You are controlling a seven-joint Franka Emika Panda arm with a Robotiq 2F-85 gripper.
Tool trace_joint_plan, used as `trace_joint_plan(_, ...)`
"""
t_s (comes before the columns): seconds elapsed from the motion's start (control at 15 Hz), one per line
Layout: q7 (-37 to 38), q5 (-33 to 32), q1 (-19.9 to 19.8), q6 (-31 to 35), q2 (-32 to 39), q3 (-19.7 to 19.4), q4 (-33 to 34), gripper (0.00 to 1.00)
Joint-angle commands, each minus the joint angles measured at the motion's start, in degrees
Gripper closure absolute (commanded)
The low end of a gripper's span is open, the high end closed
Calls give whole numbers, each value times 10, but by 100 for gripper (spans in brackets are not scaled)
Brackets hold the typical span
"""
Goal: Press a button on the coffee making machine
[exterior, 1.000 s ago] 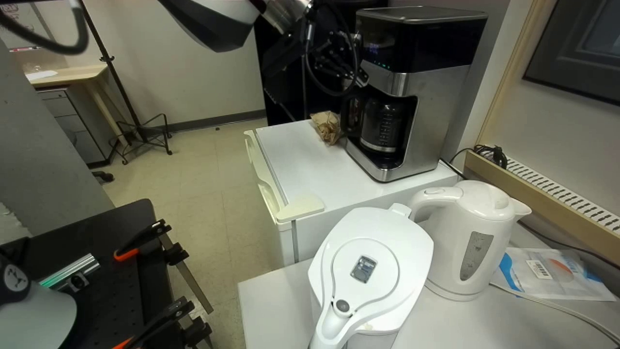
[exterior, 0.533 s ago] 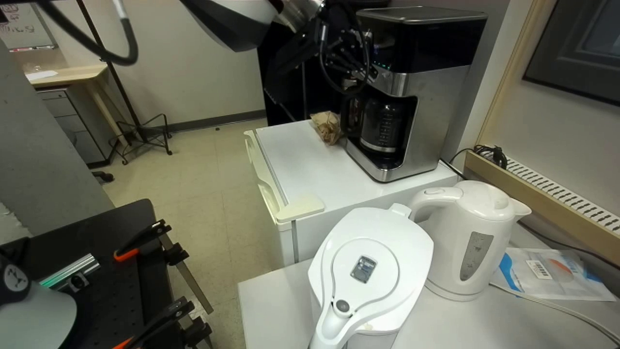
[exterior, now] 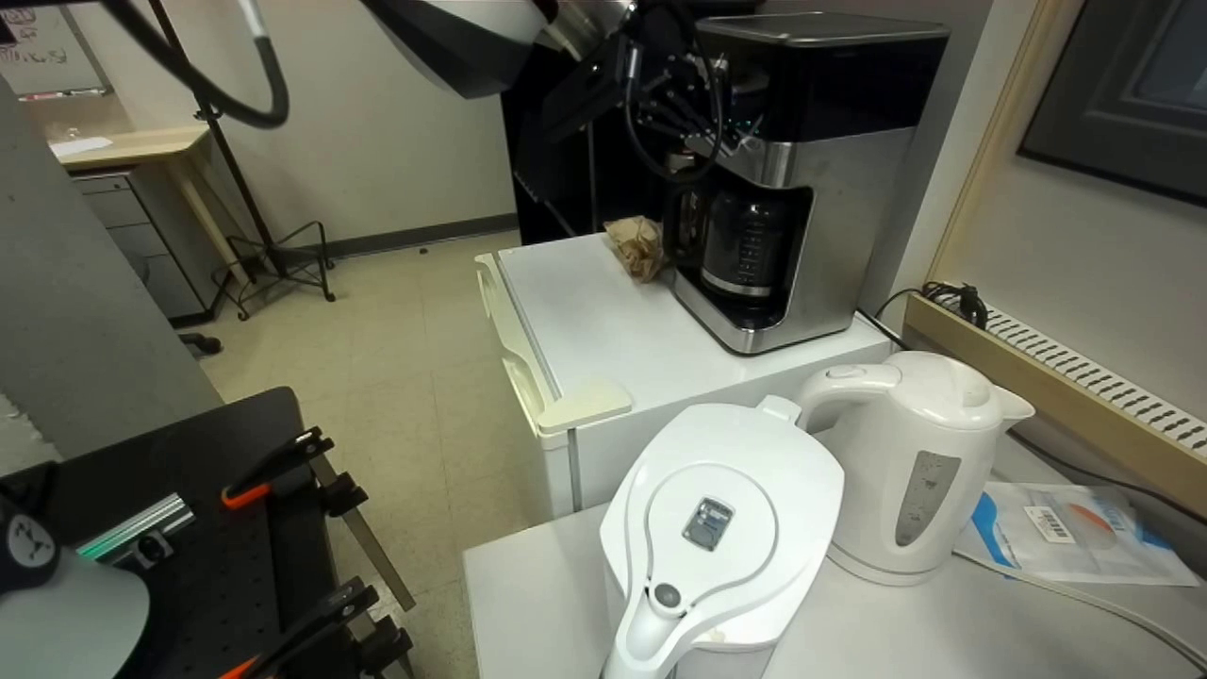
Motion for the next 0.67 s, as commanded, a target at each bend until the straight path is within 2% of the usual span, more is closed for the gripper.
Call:
trace_joint_plan(0.0,20,-20,6,-8,16,-1,23,100)
trace_joint_plan(0.27,9,-13,-1,16,-12,1,-7,100)
trace_joint_plan(0.6,18,-40,-7,75,-60,0,-47,100)
